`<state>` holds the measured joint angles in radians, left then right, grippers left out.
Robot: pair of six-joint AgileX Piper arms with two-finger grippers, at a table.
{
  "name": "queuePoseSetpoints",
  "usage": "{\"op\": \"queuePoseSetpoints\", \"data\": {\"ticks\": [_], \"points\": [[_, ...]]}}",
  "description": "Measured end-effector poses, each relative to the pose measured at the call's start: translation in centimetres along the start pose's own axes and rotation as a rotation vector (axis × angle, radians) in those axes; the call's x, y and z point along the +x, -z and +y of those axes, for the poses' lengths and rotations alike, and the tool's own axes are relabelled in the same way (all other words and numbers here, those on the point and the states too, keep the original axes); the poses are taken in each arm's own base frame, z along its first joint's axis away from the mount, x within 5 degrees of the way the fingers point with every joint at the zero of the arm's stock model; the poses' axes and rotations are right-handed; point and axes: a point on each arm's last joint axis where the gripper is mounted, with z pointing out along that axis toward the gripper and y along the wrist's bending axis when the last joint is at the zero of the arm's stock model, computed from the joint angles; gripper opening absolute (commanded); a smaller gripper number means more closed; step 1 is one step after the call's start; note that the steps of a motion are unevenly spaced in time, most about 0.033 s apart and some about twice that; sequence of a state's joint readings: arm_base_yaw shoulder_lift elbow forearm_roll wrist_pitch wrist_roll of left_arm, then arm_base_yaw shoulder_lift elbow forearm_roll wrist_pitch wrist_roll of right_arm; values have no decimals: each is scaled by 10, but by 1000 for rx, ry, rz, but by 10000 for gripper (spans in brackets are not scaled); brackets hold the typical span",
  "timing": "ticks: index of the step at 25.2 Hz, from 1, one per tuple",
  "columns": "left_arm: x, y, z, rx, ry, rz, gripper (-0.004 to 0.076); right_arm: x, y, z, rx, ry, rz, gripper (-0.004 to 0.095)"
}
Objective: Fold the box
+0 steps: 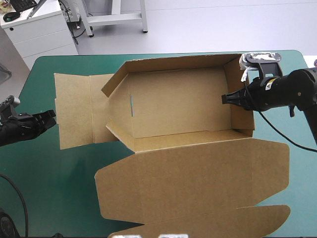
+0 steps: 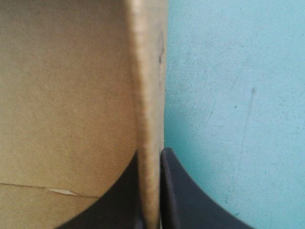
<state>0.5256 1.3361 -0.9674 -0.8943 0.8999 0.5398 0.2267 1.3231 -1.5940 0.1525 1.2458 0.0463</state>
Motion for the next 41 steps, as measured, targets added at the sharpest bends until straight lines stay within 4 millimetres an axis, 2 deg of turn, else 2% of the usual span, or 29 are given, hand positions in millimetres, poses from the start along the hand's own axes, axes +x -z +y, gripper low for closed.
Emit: {"op": "queuePoseSetpoints", "data": {"ticks": [5,8,14,18,20,23,27,31,41], "points": [[2,0,-7,82,-18,17,400,-1,-6,-1,3,14,16,-5],[2,1,-9,105,-25,25,476,-3,-12,-2,6,17,29,-5],[3,-3,-20,271,-42,58,477,-4,-19,-2,3,15,48,-5],[6,-16,-19,302,-58,111,477,-4,-19,-1,-16,25,48,-5],[13,-27,-33,353,-117,167,477,-5,-22,-1,-21,29,52,-5],[31,-47,-62,459,-255,268,477,-9,-41,-3,-18,21,82,-5],[46,-60,-85,560,-323,333,476,-15,-60,-6,-6,18,83,-5],[47,-61,-97,632,-328,306,475,-18,-64,-8,13,26,64,-5],[45,-60,-108,703,-279,255,475,-20,-65,-14,77,56,47,-5]]}}
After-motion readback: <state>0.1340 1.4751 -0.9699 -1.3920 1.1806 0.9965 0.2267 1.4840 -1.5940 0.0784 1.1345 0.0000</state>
